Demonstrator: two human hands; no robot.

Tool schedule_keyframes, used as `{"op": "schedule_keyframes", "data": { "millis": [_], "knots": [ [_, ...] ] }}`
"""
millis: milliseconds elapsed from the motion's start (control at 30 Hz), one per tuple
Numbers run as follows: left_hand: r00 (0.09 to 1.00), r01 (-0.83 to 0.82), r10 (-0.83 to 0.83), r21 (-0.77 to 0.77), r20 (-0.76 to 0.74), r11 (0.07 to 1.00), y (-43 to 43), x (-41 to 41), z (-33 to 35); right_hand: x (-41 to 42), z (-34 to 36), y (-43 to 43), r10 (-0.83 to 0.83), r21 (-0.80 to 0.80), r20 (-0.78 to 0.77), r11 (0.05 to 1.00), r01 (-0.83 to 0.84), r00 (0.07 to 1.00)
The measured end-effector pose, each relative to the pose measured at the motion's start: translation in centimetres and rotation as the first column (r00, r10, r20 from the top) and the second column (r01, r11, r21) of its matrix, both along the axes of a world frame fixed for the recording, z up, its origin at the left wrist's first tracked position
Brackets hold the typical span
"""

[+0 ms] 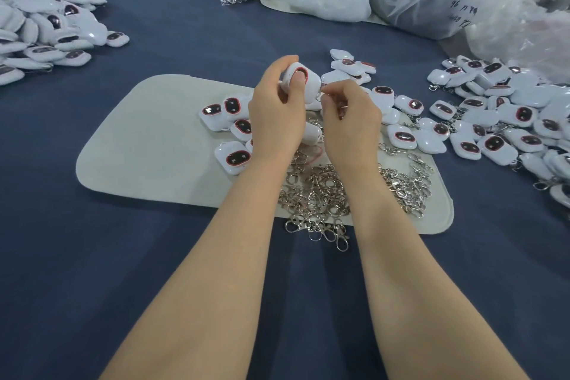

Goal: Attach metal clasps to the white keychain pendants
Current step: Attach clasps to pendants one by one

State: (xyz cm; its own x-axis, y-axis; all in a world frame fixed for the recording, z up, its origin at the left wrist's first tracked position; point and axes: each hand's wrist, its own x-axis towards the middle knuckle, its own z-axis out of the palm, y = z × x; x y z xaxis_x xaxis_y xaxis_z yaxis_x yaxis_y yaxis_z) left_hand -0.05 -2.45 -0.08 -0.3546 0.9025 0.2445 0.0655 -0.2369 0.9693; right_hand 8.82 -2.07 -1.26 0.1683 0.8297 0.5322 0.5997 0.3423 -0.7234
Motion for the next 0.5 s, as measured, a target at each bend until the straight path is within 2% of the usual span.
{"op": "schedule_keyframes", "data": {
  "millis": [200, 500],
  "knots": [
    [0.949, 0.011, 0.026, -0.117, 0.313, 0.993, 0.45, -0.30, -0.18, -0.26, 0.17, 0.36, 0.054, -0.138, -0.231, 0.987, -0.088, 0.971],
    [0.937, 0.056, 0.005, -0.164, 0.350, 0.985, 0.46, -0.19, -0.18, -0.35, 0.21, 0.29, -0.017, -0.044, -0.292, 0.999, 0.005, 0.956]
  ]
}}
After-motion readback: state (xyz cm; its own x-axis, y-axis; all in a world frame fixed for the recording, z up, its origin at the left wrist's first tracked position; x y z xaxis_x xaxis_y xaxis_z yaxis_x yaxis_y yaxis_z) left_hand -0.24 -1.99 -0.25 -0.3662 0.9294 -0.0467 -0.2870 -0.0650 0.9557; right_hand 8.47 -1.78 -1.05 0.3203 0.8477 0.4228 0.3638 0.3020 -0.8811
